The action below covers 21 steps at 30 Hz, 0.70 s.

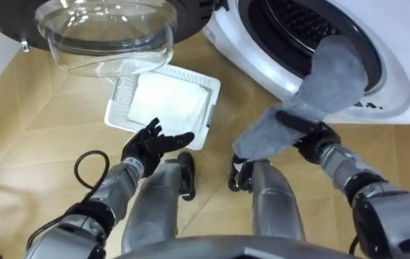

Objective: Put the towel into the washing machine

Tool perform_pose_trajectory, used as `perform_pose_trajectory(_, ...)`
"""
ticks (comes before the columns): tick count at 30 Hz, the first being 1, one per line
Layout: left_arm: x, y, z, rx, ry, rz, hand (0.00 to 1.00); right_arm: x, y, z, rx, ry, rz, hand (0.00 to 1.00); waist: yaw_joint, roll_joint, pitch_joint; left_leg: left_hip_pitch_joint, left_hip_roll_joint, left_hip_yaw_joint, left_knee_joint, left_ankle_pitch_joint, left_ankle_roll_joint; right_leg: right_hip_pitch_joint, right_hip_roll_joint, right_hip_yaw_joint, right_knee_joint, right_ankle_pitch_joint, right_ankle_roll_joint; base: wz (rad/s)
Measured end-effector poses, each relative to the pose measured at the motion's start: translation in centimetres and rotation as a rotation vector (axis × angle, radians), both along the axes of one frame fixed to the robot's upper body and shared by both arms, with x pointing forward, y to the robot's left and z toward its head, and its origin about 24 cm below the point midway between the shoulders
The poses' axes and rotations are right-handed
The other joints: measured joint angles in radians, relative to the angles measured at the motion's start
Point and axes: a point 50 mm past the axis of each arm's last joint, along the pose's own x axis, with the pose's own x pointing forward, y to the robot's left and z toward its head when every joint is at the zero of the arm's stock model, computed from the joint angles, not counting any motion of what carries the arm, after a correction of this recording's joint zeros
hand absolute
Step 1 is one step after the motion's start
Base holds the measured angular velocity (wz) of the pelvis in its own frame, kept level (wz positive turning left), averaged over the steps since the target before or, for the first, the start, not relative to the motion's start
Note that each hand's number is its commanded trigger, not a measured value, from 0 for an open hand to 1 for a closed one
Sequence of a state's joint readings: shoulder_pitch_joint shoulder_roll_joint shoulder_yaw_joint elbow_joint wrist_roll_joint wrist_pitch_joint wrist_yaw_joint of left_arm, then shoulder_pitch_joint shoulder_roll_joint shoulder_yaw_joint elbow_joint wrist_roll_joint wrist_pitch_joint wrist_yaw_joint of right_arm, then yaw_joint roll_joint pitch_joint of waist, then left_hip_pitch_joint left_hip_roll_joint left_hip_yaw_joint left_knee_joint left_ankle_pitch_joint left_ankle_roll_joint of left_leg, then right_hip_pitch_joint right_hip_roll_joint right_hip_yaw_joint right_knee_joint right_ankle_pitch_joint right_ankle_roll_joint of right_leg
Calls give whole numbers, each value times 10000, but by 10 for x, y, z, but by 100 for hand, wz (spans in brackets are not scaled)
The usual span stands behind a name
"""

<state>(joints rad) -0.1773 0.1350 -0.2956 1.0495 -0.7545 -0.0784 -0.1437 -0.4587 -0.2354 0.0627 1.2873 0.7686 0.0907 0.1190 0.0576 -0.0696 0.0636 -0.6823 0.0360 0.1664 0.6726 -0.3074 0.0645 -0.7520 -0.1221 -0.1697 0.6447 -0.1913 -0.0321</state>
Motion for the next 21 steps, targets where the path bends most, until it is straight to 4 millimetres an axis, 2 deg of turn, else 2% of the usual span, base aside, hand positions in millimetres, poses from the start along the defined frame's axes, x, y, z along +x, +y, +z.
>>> perform_pose_trajectory(5, -4, 13, 0, 269, 101, 221, 0, 25, 3, 21, 1216, -781, -783, 100, 29, -228, -19, -72, -7, -10, 47, 10, 90, -18, -9, -50, 67, 69, 11, 4)
perform_pose_trajectory(7, -9, 16, -1, 281, 181, 438, 0, 41, -1, 37, 1943, -1395, -1365, 100, -47, -340, -23, -22, -142, -5, 45, 53, 160, -54, -175, -12, 329, 7, 70, 13)
perform_pose_trajectory(10, -10, 19, 0, 213, 160, 709, 0, 61, -6, 62, 2649, -2252, -1887, 100, -146, -468, -18, -60, -214, 14, 80, 84, 216, -91, -263, -16, 357, 0, 101, 8)
perform_pose_trajectory(13, -11, 20, 1, 232, 111, 724, 0, 67, -2, 69, 3893, -2480, -2551, 100, -309, -606, -21, -171, -308, -42, 215, 79, 265, -164, -360, -16, 518, -55, 180, 13)
perform_pose_trajectory(14, -10, 20, 2, 228, 66, 710, 0, 68, -1, 69, 4069, -2471, -2667, 95, -317, -628, -24, -211, -312, -50, 234, 81, 279, -189, -362, -14, 515, -48, 192, 5)
perform_pose_trajectory(15, -9, 20, 3, 200, 1, 732, 0, 70, -1, 72, 4401, -2516, -2893, 70, -336, -653, -22, -288, -313, -53, 266, 82, 318, -234, -367, -33, 504, -26, 223, 0)
perform_pose_trajectory(16, -8, 20, 3, 174, -21, 804, 0, 72, -1, 75, 4729, -2604, -3133, 0, -335, -667, -26, -363, -310, -53, 318, 66, 351, -283, -367, -65, 503, -8, 249, 0)
perform_pose_trajectory(21, -12, 22, 2, 308, 72, 1051, 0, 76, -6, 81, 5508, -2777, -4057, 0, -341, -664, -26, -514, -318, -17, 545, -14, 497, -360, -496, -206, 704, -11, 311, 3)
